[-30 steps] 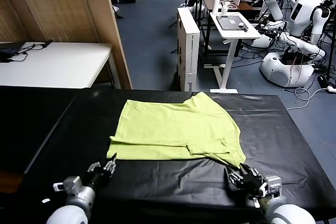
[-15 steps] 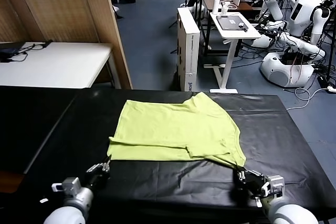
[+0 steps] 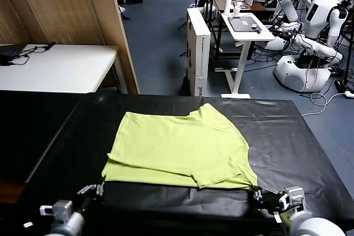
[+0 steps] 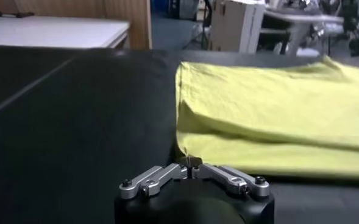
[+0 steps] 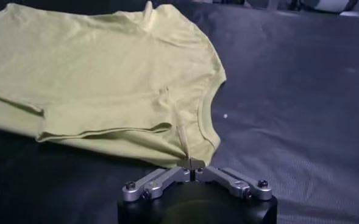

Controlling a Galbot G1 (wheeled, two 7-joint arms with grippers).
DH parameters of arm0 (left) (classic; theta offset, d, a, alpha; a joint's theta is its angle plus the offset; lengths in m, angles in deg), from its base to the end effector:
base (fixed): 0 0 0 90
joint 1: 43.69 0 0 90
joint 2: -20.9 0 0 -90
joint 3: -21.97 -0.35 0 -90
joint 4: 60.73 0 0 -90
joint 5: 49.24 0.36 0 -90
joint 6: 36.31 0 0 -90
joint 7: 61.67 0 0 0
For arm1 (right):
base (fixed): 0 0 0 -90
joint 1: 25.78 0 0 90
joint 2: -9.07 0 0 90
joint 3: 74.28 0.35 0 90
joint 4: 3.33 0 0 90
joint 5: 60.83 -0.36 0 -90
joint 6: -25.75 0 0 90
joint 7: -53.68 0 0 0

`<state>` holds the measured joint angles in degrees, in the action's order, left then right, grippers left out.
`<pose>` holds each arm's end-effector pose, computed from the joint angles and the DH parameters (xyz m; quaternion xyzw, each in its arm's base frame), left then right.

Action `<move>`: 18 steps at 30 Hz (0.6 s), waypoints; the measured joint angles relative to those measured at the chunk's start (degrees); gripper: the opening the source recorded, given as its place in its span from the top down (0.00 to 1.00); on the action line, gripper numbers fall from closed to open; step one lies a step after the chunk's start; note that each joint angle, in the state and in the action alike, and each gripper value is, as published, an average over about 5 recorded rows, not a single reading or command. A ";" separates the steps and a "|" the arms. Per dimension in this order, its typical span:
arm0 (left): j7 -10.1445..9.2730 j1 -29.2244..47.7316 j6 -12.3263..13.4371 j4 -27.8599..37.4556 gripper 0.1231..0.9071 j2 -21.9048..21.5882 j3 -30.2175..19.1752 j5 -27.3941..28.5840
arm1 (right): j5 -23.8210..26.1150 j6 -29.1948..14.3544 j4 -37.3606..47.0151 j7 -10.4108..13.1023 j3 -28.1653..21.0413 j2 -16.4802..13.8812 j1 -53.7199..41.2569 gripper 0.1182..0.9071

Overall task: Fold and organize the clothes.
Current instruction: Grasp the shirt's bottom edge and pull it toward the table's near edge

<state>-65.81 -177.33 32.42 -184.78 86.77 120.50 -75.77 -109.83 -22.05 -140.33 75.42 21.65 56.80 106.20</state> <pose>0.1325 0.1011 -0.2885 -0.0250 -0.9643 0.0005 0.2637 0.1500 -0.0771 -0.1984 0.0795 -0.9202 0.0399 0.3811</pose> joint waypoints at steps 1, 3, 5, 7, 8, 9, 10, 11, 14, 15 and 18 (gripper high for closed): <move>-0.02 -0.71 0.02 -0.42 0.97 -0.01 0.21 -0.02 | 0.01 0.00 -0.37 0.02 0.00 0.08 0.43 0.97; -0.02 -2.00 0.01 -1.17 0.97 -0.05 0.65 -0.08 | 0.03 0.00 -0.98 0.04 -0.02 0.21 1.14 0.97; -0.03 -3.00 -0.08 -1.76 0.97 -0.01 1.04 -0.15 | 0.06 0.00 -1.46 0.03 -0.07 0.32 1.67 0.97; -0.10 -3.70 -0.23 -2.22 0.97 0.15 1.46 -0.22 | 0.12 0.00 -1.92 0.01 -0.05 0.38 2.15 0.92; -0.18 -3.95 -0.32 -2.41 0.97 0.29 1.65 -0.24 | 0.15 0.00 -2.15 0.00 0.00 0.37 2.39 0.87; -0.31 -4.17 -0.39 -2.61 0.96 0.45 1.84 -0.25 | 0.17 0.00 -2.38 0.00 0.09 0.33 2.63 0.79; -0.53 -4.39 -0.45 -2.80 0.96 0.62 2.03 -0.27 | 0.19 0.00 -2.60 0.00 0.22 0.27 2.87 0.73; -0.81 -4.60 -0.52 -2.99 0.93 0.78 2.20 -0.30 | 0.20 0.00 -2.85 0.01 0.42 0.18 3.16 0.65; -1.69 -5.33 -0.93 -3.72 0.76 1.19 2.67 -0.45 | 0.17 0.00 -3.71 -0.01 1.30 -0.10 4.22 0.41; -1.91 -5.57 -1.19 -3.98 0.67 1.28 2.84 -0.51 | 0.00 0.00 -4.00 -0.09 1.66 -0.12 4.53 0.34; -2.57 -5.91 -2.33 -4.71 0.43 1.61 3.47 -0.97 | -1.50 0.00 -4.54 -0.47 2.86 0.10 4.56 0.14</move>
<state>-68.39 -183.24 30.10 -189.49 88.38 123.97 -76.74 -111.33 -22.05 -144.87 74.95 24.51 56.90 110.76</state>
